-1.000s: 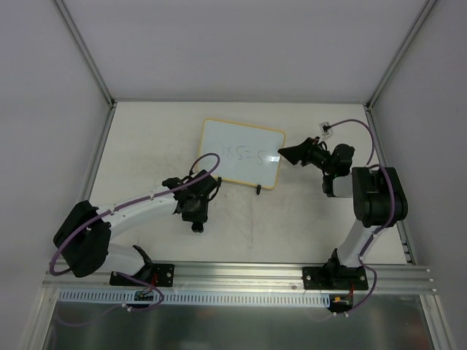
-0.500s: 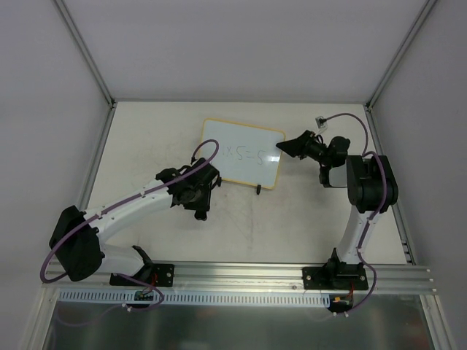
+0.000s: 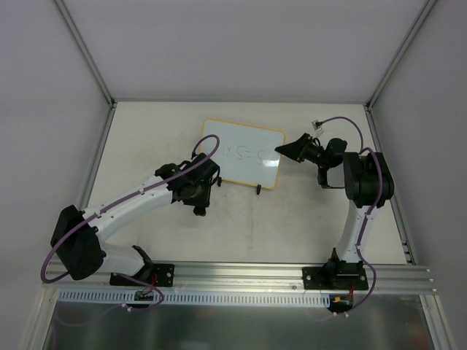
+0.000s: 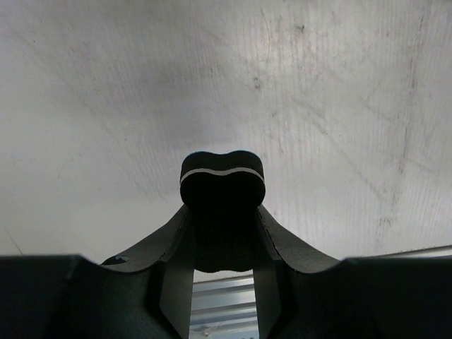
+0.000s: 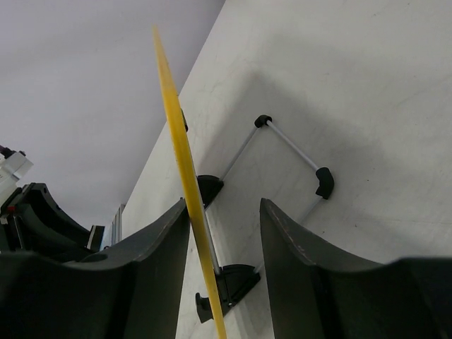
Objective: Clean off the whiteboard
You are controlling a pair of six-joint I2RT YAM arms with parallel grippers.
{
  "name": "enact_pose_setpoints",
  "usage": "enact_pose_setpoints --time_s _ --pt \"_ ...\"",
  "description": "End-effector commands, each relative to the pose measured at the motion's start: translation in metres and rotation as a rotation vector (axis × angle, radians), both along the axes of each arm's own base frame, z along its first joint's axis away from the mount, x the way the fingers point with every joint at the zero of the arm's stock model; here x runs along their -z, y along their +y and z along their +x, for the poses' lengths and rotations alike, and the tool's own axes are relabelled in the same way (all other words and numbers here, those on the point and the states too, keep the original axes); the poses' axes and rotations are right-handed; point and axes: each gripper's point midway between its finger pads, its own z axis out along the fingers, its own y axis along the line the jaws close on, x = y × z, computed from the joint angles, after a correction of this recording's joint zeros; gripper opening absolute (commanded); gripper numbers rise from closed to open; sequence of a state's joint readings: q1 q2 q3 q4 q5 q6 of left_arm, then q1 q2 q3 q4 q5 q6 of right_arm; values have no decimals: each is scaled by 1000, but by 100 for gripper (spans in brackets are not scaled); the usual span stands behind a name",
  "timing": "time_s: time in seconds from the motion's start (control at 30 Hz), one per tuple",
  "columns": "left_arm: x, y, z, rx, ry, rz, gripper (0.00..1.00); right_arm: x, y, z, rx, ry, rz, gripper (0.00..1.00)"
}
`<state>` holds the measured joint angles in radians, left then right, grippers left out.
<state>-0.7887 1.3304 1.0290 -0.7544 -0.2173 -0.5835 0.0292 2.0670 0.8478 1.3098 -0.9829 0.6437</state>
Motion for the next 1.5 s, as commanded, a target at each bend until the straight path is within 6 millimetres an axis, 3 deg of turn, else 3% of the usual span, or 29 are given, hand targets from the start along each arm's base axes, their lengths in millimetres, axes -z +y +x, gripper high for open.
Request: enact_pose_setpoints --time_s 0.0,0.23,0.47,0.83,0.97,1.17,1.3,1.47 --pt "-15 0 18 -2 -39 10 0 -43 4 -1 -27 -268 -4 45" --pt "-34 -10 43 0 -73 -12 0 -44 16 -10 -70 -301 -18 39" --pt "-37 -11 59 -4 -76 -5 0 -45 27 -19 -116 -325 -26 36" --pt "-47 -18 97 -32 -103 7 0 -46 31 -25 -129 -348 -37 1" --pt "-53 -26 115 -35 -133 14 0 -43 31 -26 -121 -348 -42 0" --pt "-59 -40 144 -33 -170 33 0 -13 38 -32 -124 -304 -64 0" --pt "-51 -42 162 -42 -181 80 0 -17 39 -33 -124 -332 -73 0" --pt "-55 -44 171 -50 -204 86 0 -17 39 -31 -121 -340 -76 0"
